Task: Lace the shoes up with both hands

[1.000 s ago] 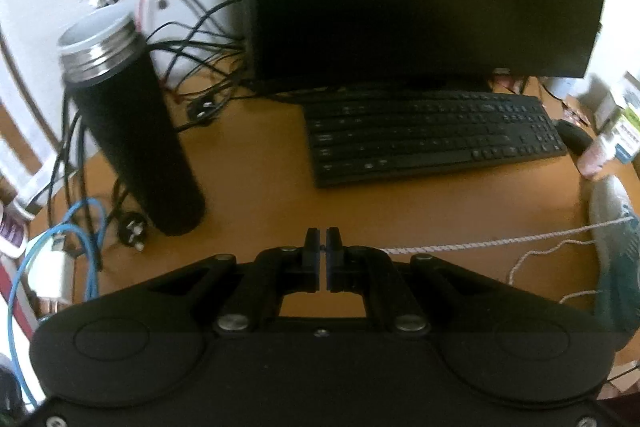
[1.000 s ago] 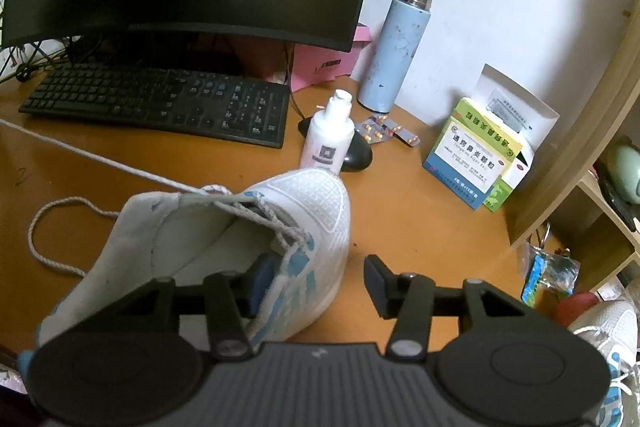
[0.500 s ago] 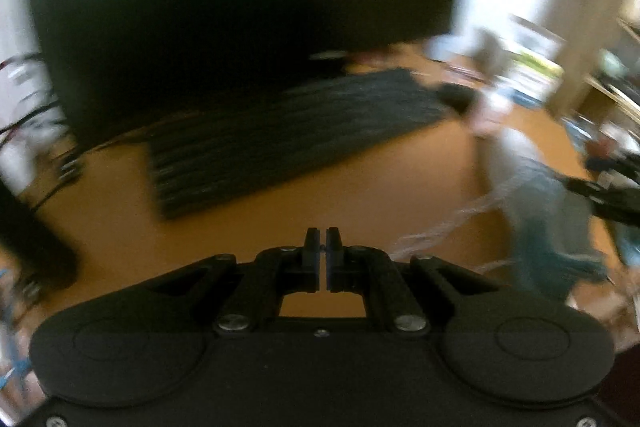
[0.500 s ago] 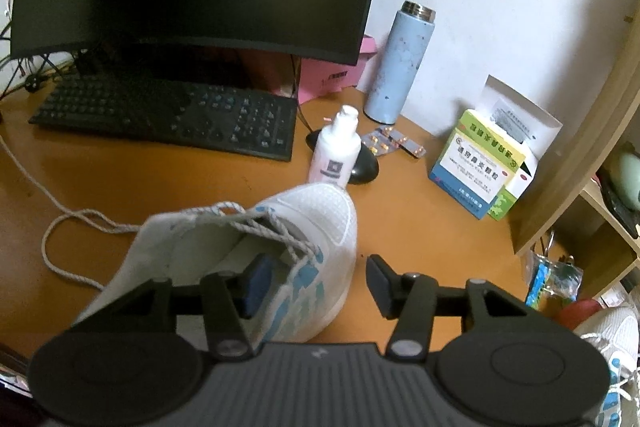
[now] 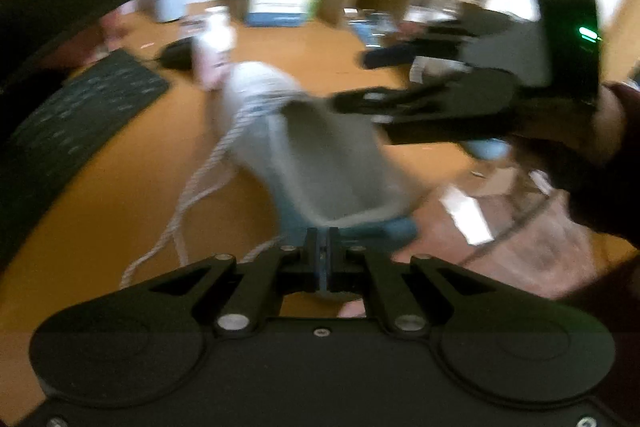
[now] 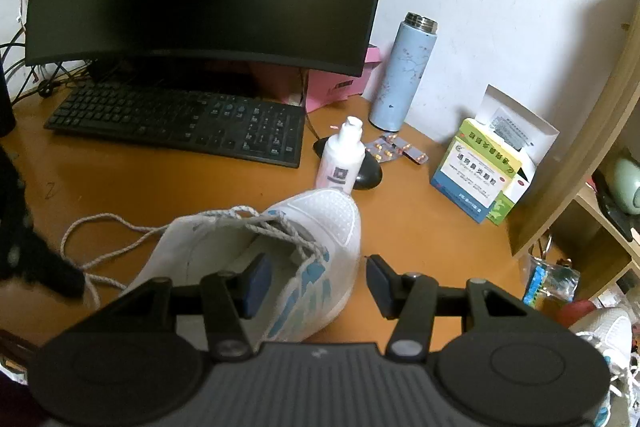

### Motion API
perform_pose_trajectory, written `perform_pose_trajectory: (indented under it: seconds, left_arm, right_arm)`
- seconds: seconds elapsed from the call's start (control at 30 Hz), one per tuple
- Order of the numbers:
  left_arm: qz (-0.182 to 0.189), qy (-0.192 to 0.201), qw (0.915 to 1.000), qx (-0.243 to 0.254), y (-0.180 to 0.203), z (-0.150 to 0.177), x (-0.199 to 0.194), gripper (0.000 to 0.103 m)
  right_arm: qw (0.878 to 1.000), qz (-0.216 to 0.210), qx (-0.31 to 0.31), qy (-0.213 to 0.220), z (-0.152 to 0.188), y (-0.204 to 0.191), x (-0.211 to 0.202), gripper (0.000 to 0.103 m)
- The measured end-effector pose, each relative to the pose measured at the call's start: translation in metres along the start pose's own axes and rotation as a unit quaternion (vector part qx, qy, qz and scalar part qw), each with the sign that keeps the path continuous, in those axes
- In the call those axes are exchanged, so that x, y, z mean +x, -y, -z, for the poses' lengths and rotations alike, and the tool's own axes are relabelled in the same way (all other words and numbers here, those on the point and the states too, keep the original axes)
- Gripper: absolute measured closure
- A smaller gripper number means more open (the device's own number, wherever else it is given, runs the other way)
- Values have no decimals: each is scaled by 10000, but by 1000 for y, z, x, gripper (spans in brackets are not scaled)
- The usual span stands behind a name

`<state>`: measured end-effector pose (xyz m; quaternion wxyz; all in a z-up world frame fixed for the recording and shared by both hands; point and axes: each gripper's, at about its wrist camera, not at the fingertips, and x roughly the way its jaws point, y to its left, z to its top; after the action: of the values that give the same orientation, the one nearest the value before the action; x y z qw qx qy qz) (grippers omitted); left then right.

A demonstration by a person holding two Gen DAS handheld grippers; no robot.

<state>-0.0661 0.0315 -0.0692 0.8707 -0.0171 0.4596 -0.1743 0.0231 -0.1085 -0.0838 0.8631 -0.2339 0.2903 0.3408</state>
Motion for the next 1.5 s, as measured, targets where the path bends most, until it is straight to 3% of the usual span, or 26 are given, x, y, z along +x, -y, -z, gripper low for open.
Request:
perform_pose_trajectory:
  seconds: [0.27,0.4,0.47,0.5,0.77,0.93,1.1,1.37,1.5]
  left_arm:
    - [-367,-117,9965,-742,-38,1,25,103]
    - [-336,-216,9952,-898,-52,-6,49,103]
    - [-116,-312,9957,-869,-53,-6,56,92]
    - [-96,-278,9962,-820,-51,-7,58,77]
    - [77,4,9956,-934,-72,-10,26,74]
    - [-332,-74,9945,-987,-107,2,12,75]
    - [-671,-553,9952,-458,-119,22,25,78]
    - [-86,-828,9957,409,-100,34,25,78]
    - [-384,-762,9957,362,-106,36,14,78]
  right_arm:
    - [10000,3,86,-51,3,4,-1,48]
    - [9999,2,30,-149,2,-1,3,48]
    - [9998,-19,20,-188,2,-4,4,48]
    - [9998,-16,15,-204,2,-5,4,48]
    - [9994,139,139,-272,1,-3,2,48]
    - [9991,213,244,-263,2,-2,-2,48]
    - [9991,254,264,-216,-1,-3,-8,48]
    - [9990,272,258,-238,-4,-7,-15,48]
    - [9991,265,205,-257,-5,-11,-17,48]
